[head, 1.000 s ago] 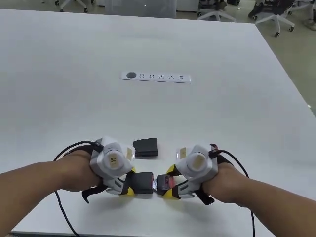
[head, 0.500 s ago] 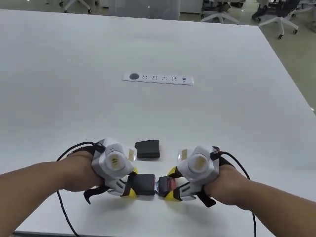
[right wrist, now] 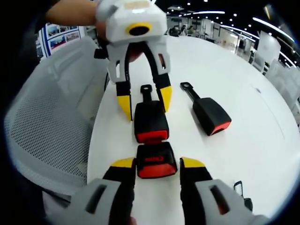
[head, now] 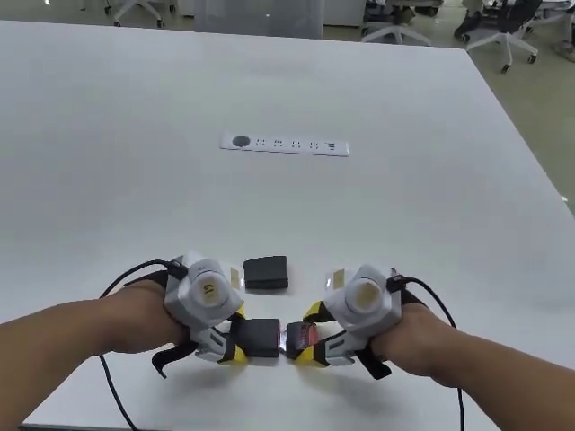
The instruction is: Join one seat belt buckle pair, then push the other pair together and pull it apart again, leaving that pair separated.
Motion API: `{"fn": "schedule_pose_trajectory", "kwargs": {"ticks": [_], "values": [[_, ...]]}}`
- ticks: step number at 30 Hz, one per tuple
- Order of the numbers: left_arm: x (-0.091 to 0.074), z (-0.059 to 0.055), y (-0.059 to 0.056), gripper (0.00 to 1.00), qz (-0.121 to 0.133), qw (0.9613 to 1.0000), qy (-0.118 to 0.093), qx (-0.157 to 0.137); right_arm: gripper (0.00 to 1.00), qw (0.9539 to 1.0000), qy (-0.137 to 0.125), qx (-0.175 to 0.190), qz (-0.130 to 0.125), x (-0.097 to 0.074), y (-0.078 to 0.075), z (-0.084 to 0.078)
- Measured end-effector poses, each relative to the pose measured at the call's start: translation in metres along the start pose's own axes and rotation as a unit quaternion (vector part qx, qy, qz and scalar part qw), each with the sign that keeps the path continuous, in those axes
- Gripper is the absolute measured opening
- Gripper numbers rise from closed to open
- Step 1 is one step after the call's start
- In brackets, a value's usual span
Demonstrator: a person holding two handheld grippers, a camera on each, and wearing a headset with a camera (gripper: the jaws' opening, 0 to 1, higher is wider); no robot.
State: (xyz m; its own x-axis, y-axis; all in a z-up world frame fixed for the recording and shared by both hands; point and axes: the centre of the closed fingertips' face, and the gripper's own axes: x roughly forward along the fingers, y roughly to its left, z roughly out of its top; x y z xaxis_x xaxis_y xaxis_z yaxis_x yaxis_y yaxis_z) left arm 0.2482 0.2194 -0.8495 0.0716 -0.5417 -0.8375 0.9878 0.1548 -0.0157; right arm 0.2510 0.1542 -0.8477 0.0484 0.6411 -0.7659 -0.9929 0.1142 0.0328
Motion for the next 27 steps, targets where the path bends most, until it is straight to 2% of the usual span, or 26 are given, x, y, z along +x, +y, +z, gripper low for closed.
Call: {"fn": "schedule_pose_trajectory", "kwargs": {"ticks": [3,6,9,13,15,18,22,25,27], "values": [[-0.007,0.005,-0.002,0.38,0.001,0.9999,-0.003,0.014,0.37,0.9999,-0.011,0.006,0.001,-0.010,0.000,0.001],[-0.014,0.015,0.003,0.38,0.009,0.9995,-0.014,0.026,0.37,0.9997,-0.024,0.010,-0.004,-0.023,-0.003,0.004],[-0.020,0.026,0.013,0.39,0.021,0.9987,-0.028,0.037,0.37,0.9997,-0.024,0.006,-0.005,-0.029,-0.005,0.003],[-0.024,0.037,0.025,0.41,0.029,0.9980,-0.037,0.042,0.37,0.9995,-0.029,0.002,-0.010,-0.039,-0.013,0.003],[-0.024,0.039,0.029,0.42,0.030,0.9978,-0.038,0.044,0.37,0.9995,-0.029,0.002,-0.016,-0.044,-0.020,0.001],[-0.025,0.043,0.039,0.41,0.032,0.9973,-0.042,0.051,0.37,0.9991,-0.026,0.027,-0.018,-0.052,-0.033,-0.007],[-0.025,0.047,0.053,0.42,0.033,0.9972,-0.045,0.049,0.37,0.9987,-0.026,0.032,-0.031,-0.060,-0.050,-0.015],[-0.024,0.046,0.066,0.43,0.037,0.9971,-0.041,0.052,0.36,0.9982,-0.025,0.035,-0.042,-0.066,-0.064,-0.021],[-0.022,0.041,0.078,0.43,0.047,0.9971,-0.027,0.054,0.36,0.9981,-0.022,0.035,-0.046,-0.067,-0.073,-0.026]]}}
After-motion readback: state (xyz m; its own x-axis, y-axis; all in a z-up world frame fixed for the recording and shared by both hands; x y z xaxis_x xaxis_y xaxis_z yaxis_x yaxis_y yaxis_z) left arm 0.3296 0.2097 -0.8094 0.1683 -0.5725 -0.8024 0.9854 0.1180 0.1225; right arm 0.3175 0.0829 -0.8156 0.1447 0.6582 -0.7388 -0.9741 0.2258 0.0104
